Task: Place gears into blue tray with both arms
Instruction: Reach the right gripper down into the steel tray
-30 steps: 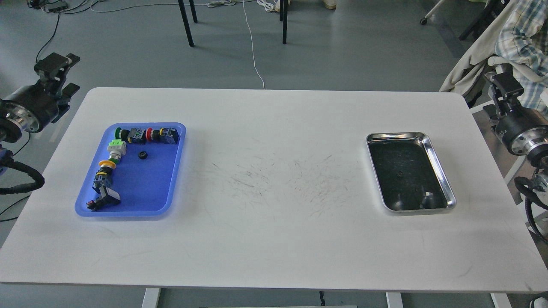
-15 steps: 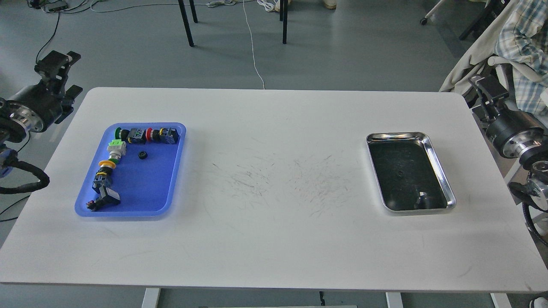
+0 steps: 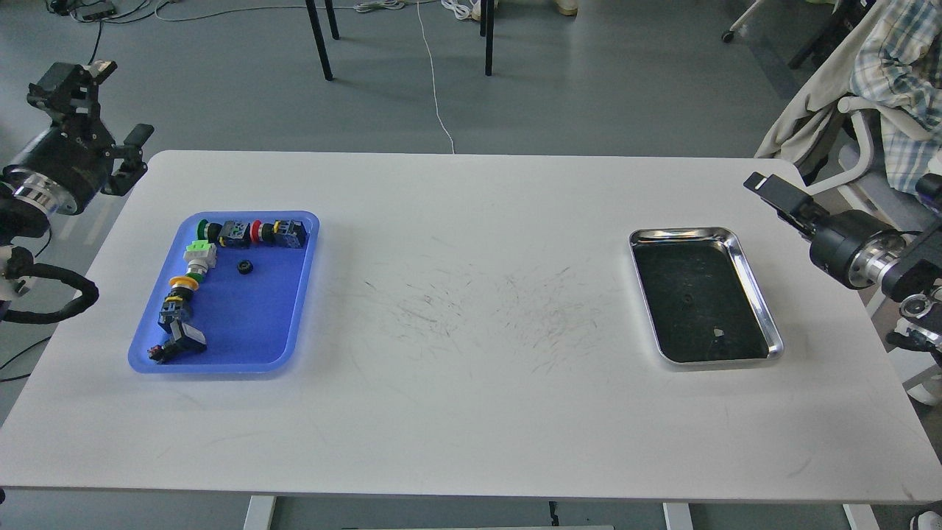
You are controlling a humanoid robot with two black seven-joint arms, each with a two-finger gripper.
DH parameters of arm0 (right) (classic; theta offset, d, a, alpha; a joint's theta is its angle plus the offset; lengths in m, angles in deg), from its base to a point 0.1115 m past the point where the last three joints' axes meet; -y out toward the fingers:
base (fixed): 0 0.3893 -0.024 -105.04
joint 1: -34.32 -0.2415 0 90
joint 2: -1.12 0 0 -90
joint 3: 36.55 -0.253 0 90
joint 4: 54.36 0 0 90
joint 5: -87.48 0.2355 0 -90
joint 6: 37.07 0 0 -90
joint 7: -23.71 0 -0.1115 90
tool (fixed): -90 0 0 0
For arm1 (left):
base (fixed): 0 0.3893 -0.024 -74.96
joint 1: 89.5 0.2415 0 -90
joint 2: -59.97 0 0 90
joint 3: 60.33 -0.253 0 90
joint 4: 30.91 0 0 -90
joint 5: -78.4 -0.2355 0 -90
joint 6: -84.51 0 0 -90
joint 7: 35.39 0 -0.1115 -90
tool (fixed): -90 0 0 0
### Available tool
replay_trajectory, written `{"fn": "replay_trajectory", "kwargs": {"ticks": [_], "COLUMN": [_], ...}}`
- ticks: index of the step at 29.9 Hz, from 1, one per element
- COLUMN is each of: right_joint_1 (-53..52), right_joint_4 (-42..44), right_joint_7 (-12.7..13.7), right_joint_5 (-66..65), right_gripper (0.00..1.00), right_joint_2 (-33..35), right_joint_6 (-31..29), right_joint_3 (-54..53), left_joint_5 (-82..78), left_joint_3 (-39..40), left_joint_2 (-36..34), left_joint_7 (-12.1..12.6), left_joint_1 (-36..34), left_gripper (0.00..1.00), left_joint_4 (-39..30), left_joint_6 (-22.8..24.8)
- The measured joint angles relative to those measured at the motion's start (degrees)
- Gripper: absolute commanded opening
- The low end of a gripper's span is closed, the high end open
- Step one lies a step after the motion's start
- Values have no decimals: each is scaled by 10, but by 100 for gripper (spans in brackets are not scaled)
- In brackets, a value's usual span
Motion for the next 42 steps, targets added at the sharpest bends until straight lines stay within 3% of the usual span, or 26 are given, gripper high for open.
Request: {"fn": "replay_trajectory", "kwargs": {"ticks": [8,13,21,31,42], "right_joint_1": [-26,-32,-45,-53,-65], "right_joint_4": [-2,-7,2,116,147], "right_joint_7": [3,1,-3,-10,-12], "right_joint_5": [-58,-194,-254,-276,-280], "right_gripper": [95,95,96,94,76], "right_joint_2": [-8,-12,-28,-110,-142], "right_joint_6": [-20,-34,-140,-158,-160], "right_joint_3": [36,36,44,84,126], "left_joint_5": [30,38,40,63,64], "left_joint_3": [9,28,40,42,42], "left_joint_2": [-5,-6,0,-2,-4], "left_joint_7": [0,0,0,0,0], "left_joint_1": [3,3,3,3,3], "left_gripper": [98,99,99,99,99], "left_joint_4": [1,0,-1,1,3], "left_joint_6": [0,0,0,0,0]}}
